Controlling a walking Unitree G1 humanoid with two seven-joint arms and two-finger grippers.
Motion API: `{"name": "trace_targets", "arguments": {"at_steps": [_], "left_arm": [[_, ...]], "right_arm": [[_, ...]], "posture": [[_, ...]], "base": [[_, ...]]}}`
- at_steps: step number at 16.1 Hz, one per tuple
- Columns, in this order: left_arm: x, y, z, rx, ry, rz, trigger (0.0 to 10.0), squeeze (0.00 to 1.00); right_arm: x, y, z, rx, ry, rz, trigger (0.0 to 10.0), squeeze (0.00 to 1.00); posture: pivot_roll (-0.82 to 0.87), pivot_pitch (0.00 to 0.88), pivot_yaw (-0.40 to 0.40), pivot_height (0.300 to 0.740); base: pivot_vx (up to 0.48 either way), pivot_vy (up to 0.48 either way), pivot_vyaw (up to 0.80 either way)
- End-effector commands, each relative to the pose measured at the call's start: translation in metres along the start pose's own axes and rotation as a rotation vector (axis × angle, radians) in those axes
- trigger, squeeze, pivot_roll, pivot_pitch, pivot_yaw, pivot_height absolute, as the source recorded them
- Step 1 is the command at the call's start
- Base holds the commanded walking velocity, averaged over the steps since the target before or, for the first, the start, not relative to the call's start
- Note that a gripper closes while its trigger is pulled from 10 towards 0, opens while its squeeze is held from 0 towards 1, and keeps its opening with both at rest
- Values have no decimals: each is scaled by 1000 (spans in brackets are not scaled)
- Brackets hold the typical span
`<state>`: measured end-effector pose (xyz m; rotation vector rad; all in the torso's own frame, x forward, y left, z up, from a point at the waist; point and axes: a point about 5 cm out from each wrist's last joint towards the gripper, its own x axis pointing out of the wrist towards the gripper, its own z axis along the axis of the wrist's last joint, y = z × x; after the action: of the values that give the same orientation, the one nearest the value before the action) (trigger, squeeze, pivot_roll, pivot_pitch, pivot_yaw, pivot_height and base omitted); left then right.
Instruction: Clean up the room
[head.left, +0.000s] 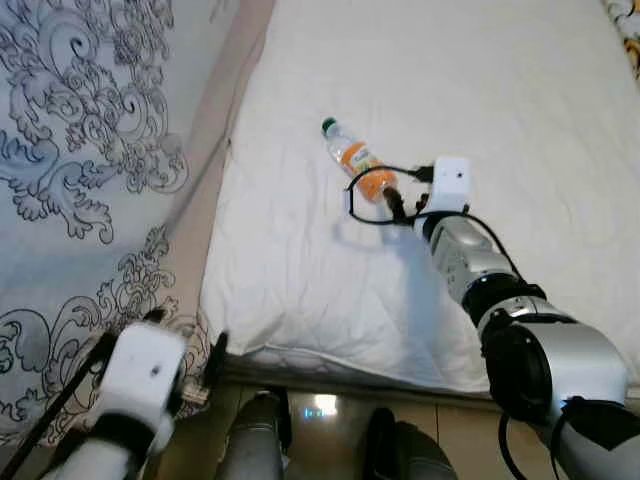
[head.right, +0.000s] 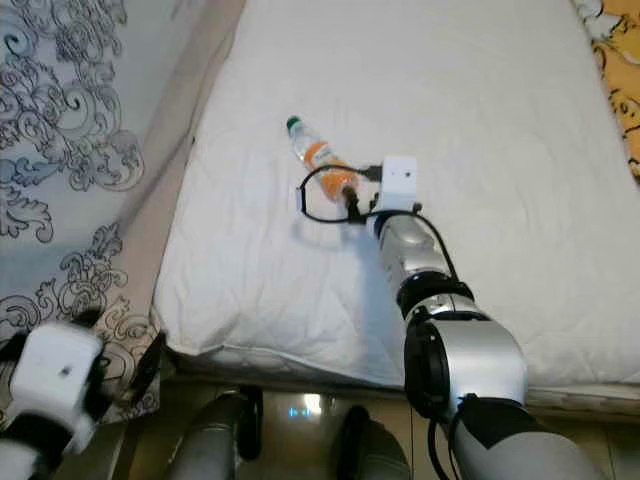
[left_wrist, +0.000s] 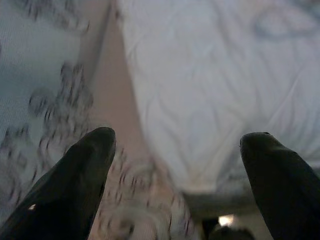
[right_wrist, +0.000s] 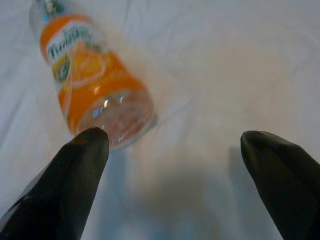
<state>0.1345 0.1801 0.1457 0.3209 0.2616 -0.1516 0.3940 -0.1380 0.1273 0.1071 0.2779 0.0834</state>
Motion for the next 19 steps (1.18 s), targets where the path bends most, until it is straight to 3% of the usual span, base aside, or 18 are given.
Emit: {"name": "trace_targets", "arguments": {"at_steps": [1, 4, 8, 10, 13, 15, 17, 19], "left_arm": [[-5, 1, 0, 4, 14, 21, 10000, 0], [-9, 1, 1, -8, 30, 37, 10000, 0], [-10, -4, 1, -29, 44, 32, 10000, 0], [-7, -6, -2, -28, 54, 24, 10000, 0], [10, -5, -2, -54, 22, 31, 10000, 0], [23, -7, -2, -66, -6, 20, 10000, 0], [49, -11, -1, -74, -53, -6, 10000, 0], [71, -11, -1, -90, -77, -15, 10000, 0]], "right_arm": [[0, 5, -3, 9, 27, 6, 10000, 0], [2, 26, -1, -102, 22, 72, 10000, 0], [2, 51, 2, -174, 12, 186, 10000, 0], [2, 55, 0, -179, 10, 214, 10000, 0], [0, 52, -4, -195, -56, 215, 10000, 0], [-5, 48, -18, -182, -81, 234, 10000, 0], [-22, 32, -51, -183, -128, 208, 10000, 0], [-38, 19, -62, -174, -189, 135, 10000, 0]], "posture": [[562, 358, -3, 740], [565, 377, -13, 740], [555, 372, -21, 740], [541, 363, -23, 740], [463, 322, -38, 740], [410, 287, -49, 740], [327, 216, -64, 740], [247, 142, -62, 740]], "base": [[0, 0, 0], [0, 0, 0], [0, 0, 0], [0, 0, 0], [0, 0, 0], [0, 0, 0], [0, 0, 0], [0, 0, 0]]}}
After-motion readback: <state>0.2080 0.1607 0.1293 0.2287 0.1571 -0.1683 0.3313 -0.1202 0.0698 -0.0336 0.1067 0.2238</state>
